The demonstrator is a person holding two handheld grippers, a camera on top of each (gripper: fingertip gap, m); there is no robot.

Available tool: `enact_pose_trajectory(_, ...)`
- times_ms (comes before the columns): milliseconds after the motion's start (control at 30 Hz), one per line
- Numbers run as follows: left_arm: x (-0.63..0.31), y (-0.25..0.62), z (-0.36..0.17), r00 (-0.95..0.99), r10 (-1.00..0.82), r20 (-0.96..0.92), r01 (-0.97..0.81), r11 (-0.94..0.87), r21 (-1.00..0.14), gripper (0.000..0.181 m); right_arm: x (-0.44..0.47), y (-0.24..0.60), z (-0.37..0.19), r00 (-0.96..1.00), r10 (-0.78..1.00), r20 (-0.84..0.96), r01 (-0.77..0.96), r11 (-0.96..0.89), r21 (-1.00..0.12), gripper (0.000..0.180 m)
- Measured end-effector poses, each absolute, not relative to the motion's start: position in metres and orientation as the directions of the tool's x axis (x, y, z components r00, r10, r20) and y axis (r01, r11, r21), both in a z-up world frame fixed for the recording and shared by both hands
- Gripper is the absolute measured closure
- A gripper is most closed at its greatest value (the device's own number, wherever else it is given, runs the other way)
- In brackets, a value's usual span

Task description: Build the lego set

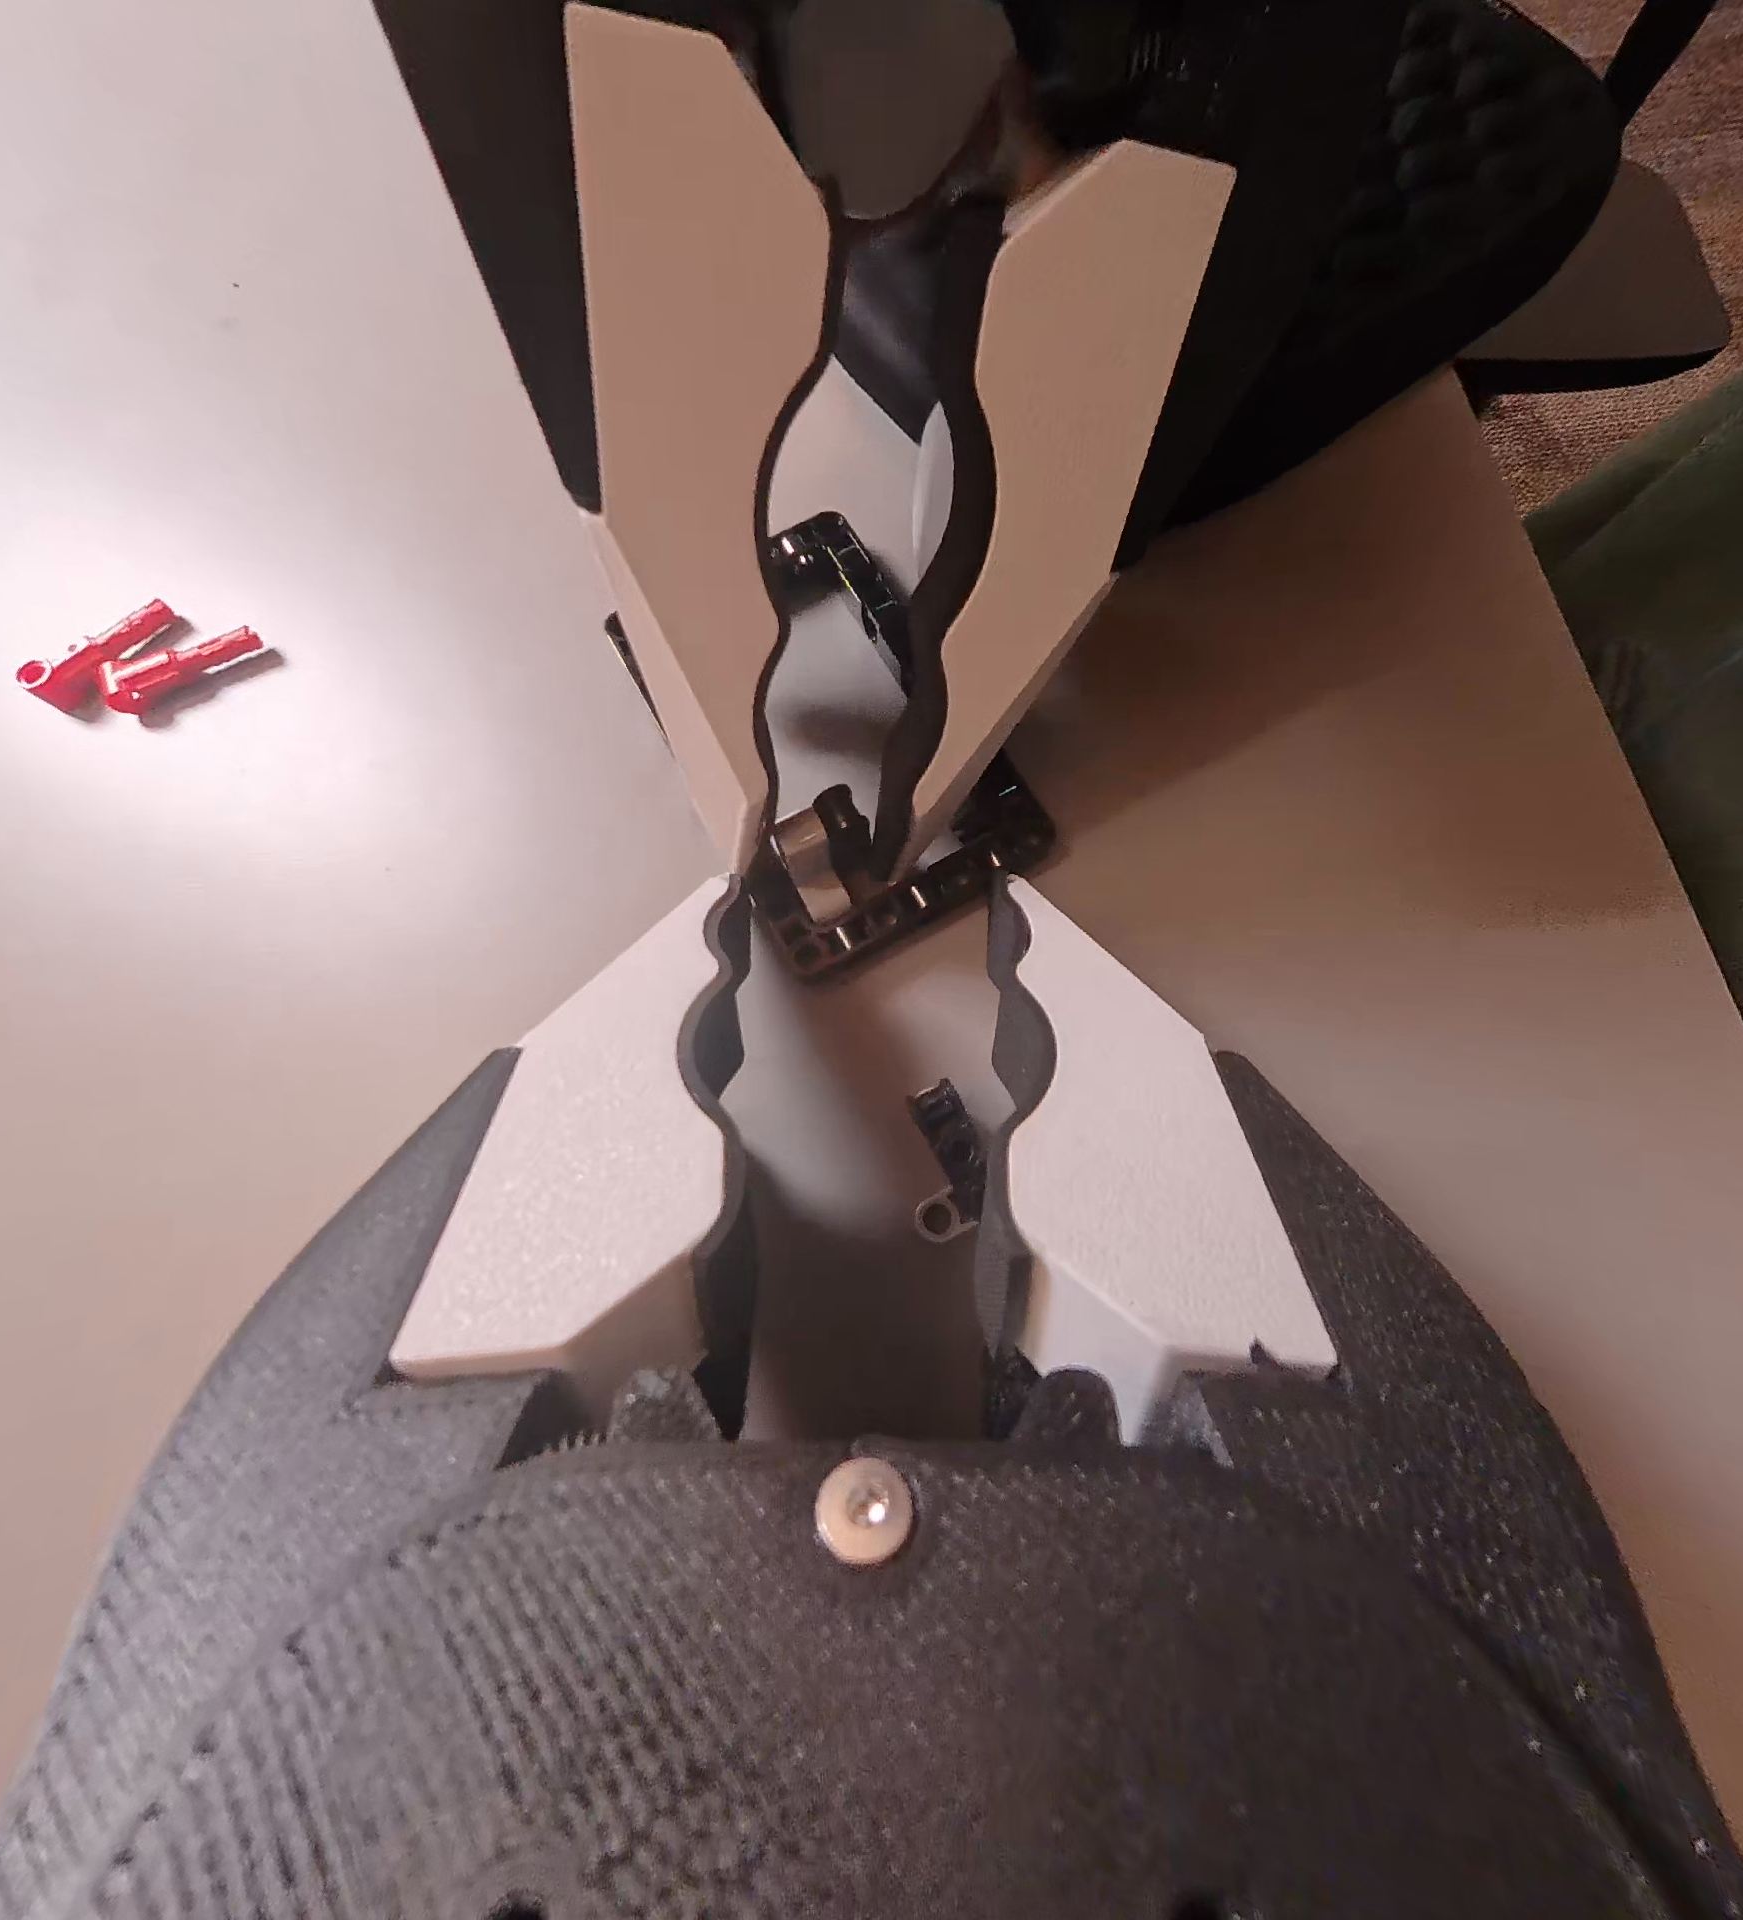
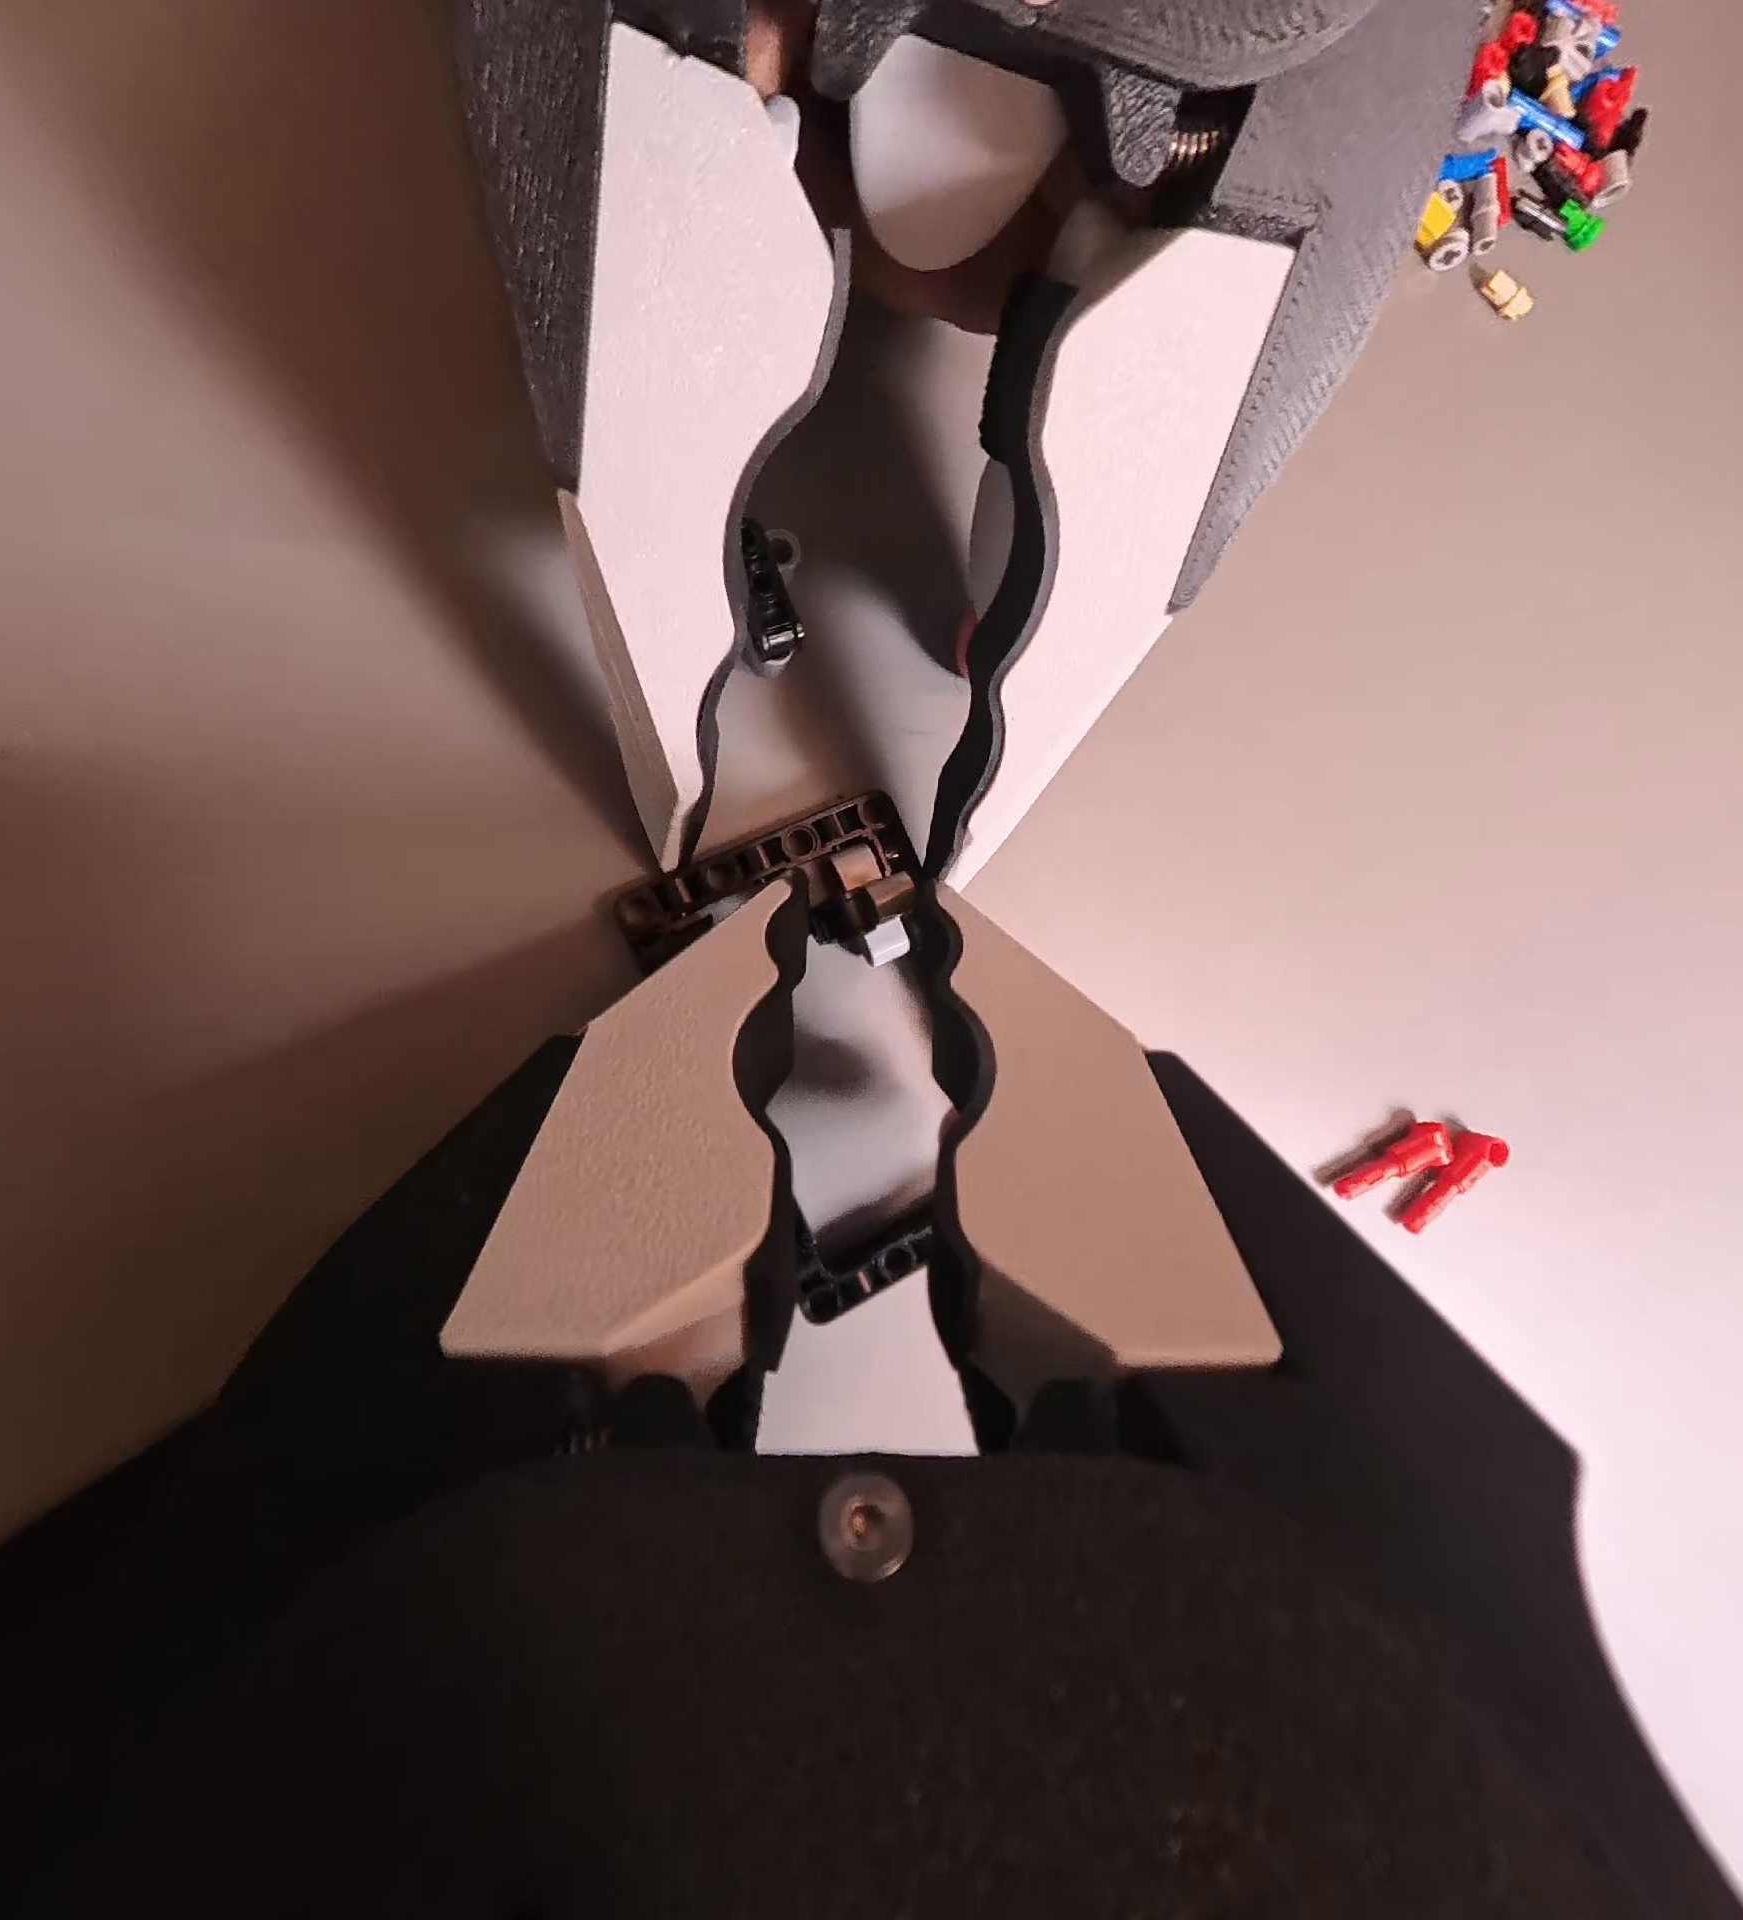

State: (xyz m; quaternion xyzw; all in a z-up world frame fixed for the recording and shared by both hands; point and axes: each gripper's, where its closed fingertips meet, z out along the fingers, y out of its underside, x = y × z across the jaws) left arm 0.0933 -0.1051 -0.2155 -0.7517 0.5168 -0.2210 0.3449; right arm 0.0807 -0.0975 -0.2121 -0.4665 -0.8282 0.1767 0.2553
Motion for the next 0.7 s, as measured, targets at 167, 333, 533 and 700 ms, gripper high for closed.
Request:
enact_pose_trajectory(167, 0.092, -0.104, -0.215, 0.350, -0.936, -0.038, -0.618, -0.200, -0.760, 0.135, 0.088, -0.097, -0.201, -0.472, 0.848, 0.239, 0.664, 0.521, -0.536, 0.147)
enact_pose_trajectory(333, 0.090, -0.103, -0.214, 0.331, -0.943, -0.042, -0.615, -0.182, -0.767, 0.135, 0.086, -0.094, -0.201, -0.530, 0.812, 0.243, 0.620, 0.567, -0.542, 0.157)
enact_pose_trajectory(533, 0.089, -0.104, -0.215, 0.326, -0.945, -0.024, -0.616, -0.194, -0.763, 0.135, 0.080, -0.096, -0.209, -0.575, 0.784, 0.234, 0.605, 0.601, -0.522, 0.164)
enact_pose_trajectory(700, 0.089, -0.105, -0.215, 0.334, -0.942, -0.026, -0.619, -0.199, -0.760, 0.135, 0.080, -0.096, -0.210, -0.569, 0.792, 0.220, 0.619, 0.589, -0.520, 0.164)
